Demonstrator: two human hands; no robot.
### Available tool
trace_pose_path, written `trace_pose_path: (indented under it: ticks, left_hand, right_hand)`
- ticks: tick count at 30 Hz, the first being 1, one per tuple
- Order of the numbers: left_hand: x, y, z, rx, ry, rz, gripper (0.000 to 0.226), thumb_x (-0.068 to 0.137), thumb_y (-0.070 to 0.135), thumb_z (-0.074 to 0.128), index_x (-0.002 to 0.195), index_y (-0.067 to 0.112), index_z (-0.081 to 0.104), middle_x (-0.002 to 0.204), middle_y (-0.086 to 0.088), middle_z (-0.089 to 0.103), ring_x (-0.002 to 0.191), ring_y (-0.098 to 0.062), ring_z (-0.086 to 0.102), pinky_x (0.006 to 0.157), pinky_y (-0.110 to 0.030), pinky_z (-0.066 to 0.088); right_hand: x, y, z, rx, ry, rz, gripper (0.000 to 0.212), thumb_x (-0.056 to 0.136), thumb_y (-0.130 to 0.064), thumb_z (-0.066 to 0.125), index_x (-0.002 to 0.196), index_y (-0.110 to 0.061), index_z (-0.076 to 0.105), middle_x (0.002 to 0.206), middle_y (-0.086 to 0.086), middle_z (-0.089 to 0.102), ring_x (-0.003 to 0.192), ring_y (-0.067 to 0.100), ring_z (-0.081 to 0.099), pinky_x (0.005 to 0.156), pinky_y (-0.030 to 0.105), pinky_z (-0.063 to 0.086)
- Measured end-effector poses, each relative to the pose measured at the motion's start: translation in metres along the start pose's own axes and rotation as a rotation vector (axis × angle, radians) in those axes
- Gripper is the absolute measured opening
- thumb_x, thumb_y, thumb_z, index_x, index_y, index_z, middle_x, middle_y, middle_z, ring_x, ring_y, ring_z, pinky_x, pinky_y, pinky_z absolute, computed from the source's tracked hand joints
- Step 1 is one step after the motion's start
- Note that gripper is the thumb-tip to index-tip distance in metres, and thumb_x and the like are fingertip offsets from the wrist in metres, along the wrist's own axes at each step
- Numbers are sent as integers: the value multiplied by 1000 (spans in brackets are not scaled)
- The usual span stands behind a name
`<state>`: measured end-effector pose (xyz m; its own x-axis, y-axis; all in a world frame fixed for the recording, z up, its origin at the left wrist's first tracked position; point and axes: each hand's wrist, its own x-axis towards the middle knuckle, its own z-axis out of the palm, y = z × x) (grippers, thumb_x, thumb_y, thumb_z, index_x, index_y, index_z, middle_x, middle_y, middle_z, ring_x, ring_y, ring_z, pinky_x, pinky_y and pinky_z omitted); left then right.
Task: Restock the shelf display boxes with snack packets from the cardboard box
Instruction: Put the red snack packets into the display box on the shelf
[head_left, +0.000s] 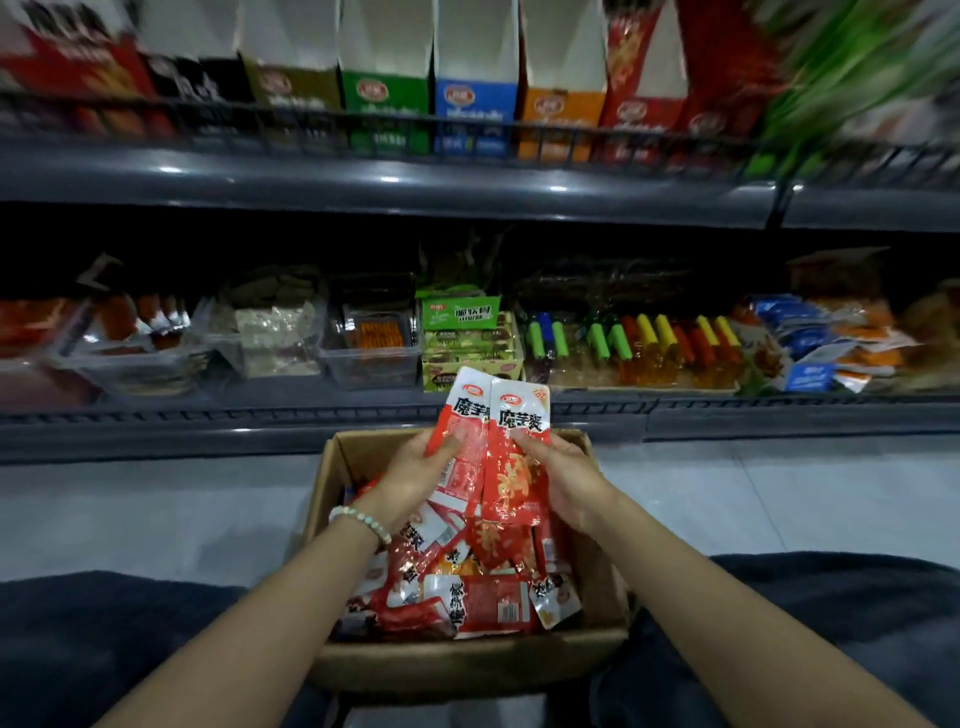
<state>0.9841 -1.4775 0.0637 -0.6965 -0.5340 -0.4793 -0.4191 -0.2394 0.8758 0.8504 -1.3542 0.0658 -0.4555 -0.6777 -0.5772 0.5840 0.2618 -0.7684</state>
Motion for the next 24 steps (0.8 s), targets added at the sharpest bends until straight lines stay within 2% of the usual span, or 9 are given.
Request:
trace_pose_path:
  ticks: [3, 6, 10, 12, 15, 17, 19, 21, 24]
  left_hand:
    - [-11, 15, 6, 40, 57, 27, 30, 95, 41, 49, 108, 15, 57, 100, -12, 72, 86, -26, 71, 81, -39, 57]
    - [-23, 30, 11, 150, 58, 50, 36, 99, 45, 36, 123, 20, 47, 102, 0, 66, 91, -15, 65, 80, -32, 52]
    - [-48, 48, 21, -213, -174, -9, 54, 87, 65, 39, 120, 25, 57, 107, -8, 71, 99, -21, 68, 88, -39, 50]
    - [-55, 51, 21, -297, -168, -73, 60, 80, 62, 50, 118, 17, 61, 106, -12, 72, 100, -26, 67, 91, -42, 50]
    - [-58, 48, 18, -352, -128, -76, 49, 92, 53, 45, 113, 13, 62, 99, -11, 74, 95, -25, 68, 79, -39, 52]
    - [-56, 48, 14, -346, -73, -91, 50, 93, 51, 47, 119, 10, 60, 105, -11, 72, 98, -26, 68, 81, -40, 53]
    - [-55, 48, 12, -310, -34, -72, 70, 82, 62, 59, 128, 8, 53, 114, -11, 69, 106, -26, 66, 95, -46, 50]
    - [-47, 43, 11, -272, -28, -62, 96, 64, 74, 68, 134, 12, 47, 118, -9, 67, 109, -26, 65, 101, -50, 45]
    - [-52, 49, 20, -228, -2, 16, 58, 78, 58, 63, 112, 12, 61, 95, -7, 75, 89, -24, 72, 90, -42, 54]
  right_hand:
    - [-20, -13, 8, -41, -31, -52, 18, 90, -20, 62, 106, -11, 62, 91, 10, 74, 79, 23, 71, 69, 34, 57]
    - [-39, -19, 14, -60, -88, -96, 14, 92, -21, 58, 103, -13, 60, 87, 7, 74, 78, 21, 71, 69, 32, 56]
    - [-59, -22, 20, -53, -190, -93, 31, 88, -27, 62, 114, -10, 59, 100, 10, 72, 92, 25, 69, 82, 38, 53]
    - [-66, -23, 23, -63, -195, -114, 30, 89, -26, 61, 113, -8, 60, 99, 11, 72, 90, 25, 70, 78, 35, 54]
    - [-70, -28, 21, -109, -96, -227, 28, 86, -32, 64, 105, -11, 62, 91, 9, 73, 83, 24, 71, 74, 35, 56]
    - [-69, -33, 16, -90, -50, -278, 27, 87, -33, 64, 105, -12, 62, 89, 8, 74, 81, 23, 71, 72, 34, 57]
    - [-68, -35, 14, -83, -11, -289, 26, 89, -32, 62, 107, -13, 62, 85, 4, 74, 76, 19, 72, 65, 29, 56]
    - [-68, -33, 16, -126, 19, -282, 36, 84, -40, 65, 109, -14, 63, 88, 4, 75, 80, 20, 72, 70, 32, 57]
    - [-65, -23, 23, -156, 27, -215, 45, 79, -44, 68, 111, -12, 62, 94, 7, 75, 87, 24, 72, 83, 39, 56]
